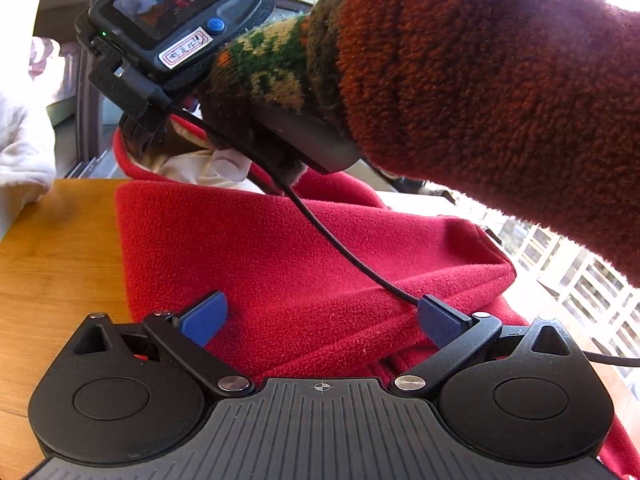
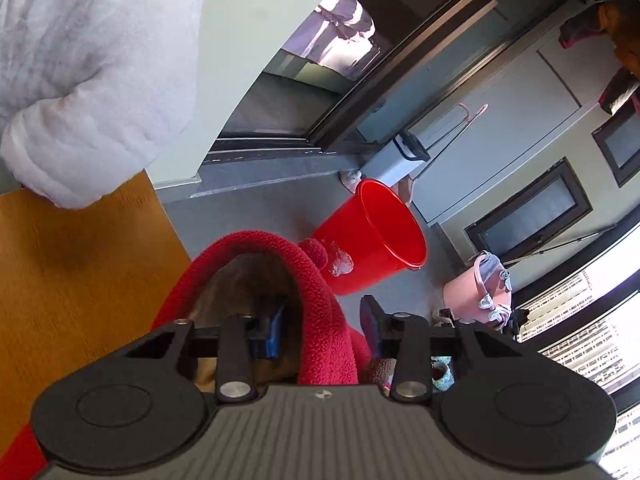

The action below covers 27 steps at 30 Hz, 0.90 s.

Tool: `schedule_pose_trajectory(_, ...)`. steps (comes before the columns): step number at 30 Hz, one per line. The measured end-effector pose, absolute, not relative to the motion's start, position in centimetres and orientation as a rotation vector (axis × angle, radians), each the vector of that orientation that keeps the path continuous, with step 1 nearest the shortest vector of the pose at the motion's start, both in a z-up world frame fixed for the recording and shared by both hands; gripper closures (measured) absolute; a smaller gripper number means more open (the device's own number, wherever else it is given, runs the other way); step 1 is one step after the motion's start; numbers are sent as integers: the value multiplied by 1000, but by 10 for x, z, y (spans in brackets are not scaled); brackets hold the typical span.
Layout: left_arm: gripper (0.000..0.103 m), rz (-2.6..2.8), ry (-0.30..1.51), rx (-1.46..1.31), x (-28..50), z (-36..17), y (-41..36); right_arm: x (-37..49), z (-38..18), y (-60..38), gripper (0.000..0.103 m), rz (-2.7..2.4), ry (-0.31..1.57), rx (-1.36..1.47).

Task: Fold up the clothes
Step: 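Lift the hood with the right gripper and fold it over the hoodie body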

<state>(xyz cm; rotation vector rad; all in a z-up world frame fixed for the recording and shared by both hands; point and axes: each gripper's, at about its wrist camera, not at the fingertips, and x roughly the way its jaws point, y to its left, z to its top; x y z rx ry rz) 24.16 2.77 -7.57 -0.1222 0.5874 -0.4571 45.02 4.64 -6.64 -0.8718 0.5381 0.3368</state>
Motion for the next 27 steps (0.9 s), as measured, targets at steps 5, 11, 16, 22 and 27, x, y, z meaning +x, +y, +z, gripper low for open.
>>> schedule_pose_trajectory(5,0,-463,585,-136,241,-75,30,452,-50,31,95,265,495,-876)
schedule_pose_trajectory(11,0,-466,585,-146,241,-75,31,446,37,-47,95,98,376,-662)
schedule_pose_trajectory(16,0,-487,580,-204,243,-76,40,395,107,-138,95,96,303,-290)
schedule_pose_trajectory(22,0,-502,578,-247,244,-77,47,287,112,-194,95,261,239,-112)
schedule_pose_trajectory(27,0,-496,582,-251,244,-75,44,224,73,-192,95,408,315,-139)
